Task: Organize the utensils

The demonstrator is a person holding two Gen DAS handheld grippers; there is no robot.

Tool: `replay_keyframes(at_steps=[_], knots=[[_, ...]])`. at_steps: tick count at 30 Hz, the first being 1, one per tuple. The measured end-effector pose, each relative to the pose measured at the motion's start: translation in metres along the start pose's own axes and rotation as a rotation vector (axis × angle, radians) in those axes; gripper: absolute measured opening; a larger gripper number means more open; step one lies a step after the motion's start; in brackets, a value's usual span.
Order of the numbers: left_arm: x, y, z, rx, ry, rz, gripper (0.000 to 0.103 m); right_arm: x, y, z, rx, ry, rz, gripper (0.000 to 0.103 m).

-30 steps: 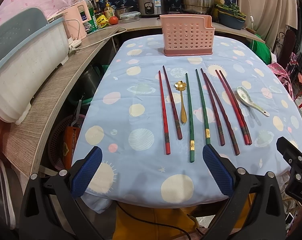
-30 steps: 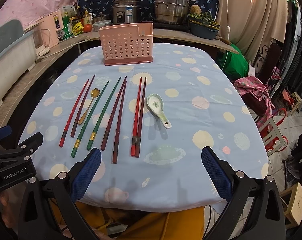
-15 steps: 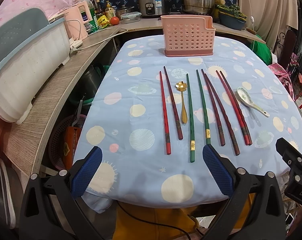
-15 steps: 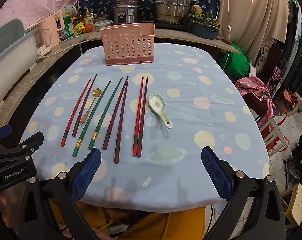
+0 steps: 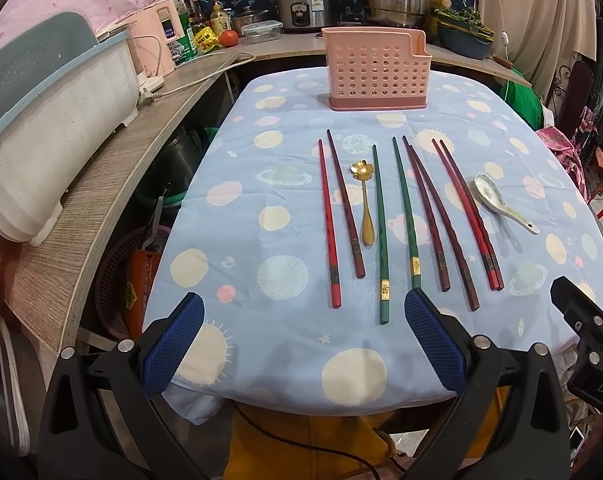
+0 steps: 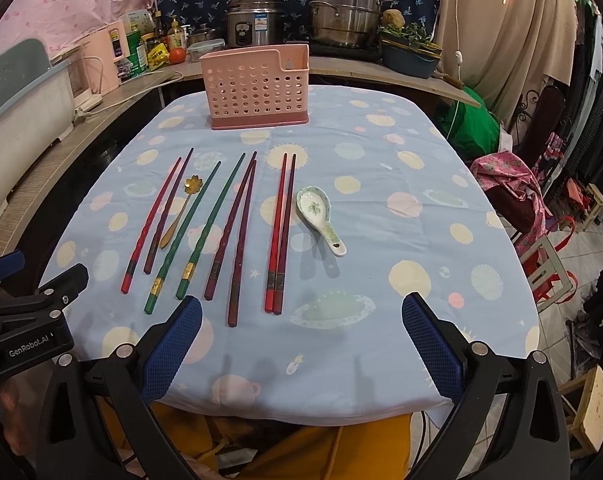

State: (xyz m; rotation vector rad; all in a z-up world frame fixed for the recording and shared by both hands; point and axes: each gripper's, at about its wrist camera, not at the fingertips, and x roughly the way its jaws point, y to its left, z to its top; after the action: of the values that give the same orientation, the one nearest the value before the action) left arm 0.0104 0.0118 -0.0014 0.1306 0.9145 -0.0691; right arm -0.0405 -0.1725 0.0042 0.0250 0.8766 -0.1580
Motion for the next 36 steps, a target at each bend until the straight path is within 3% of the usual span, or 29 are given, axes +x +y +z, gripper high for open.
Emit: replay_keyframes(at_steps=[11,22,28,34,36], knots=[[0.024,0.004,0.003,-0.027,0.044,-0.022,0.096,0.015,-0.014,0.003,0.037,0.006,-0.007,0.096],[0.073,0.015,0.012,-0.042,0.088,-0.036,0.095,0.051,-0.028,0.021,0.05,0.01,-0.013,0.095],[0.095,0.015,0.012,-0.03,0.127,-0.054,0.087,0.077,-0.039,0.038,0.061,0.009,-0.013,0.086],[0.105,0.013,0.012,-0.023,0.151,-0.077,0.078,0.103,-0.05,0.053,0.119,0.029,0.054,0.071],[0.109,0.012,0.012,-0.02,0.167,-0.09,0.07,0.112,-0.053,0.056,0.136,0.043,0.072,0.063]])
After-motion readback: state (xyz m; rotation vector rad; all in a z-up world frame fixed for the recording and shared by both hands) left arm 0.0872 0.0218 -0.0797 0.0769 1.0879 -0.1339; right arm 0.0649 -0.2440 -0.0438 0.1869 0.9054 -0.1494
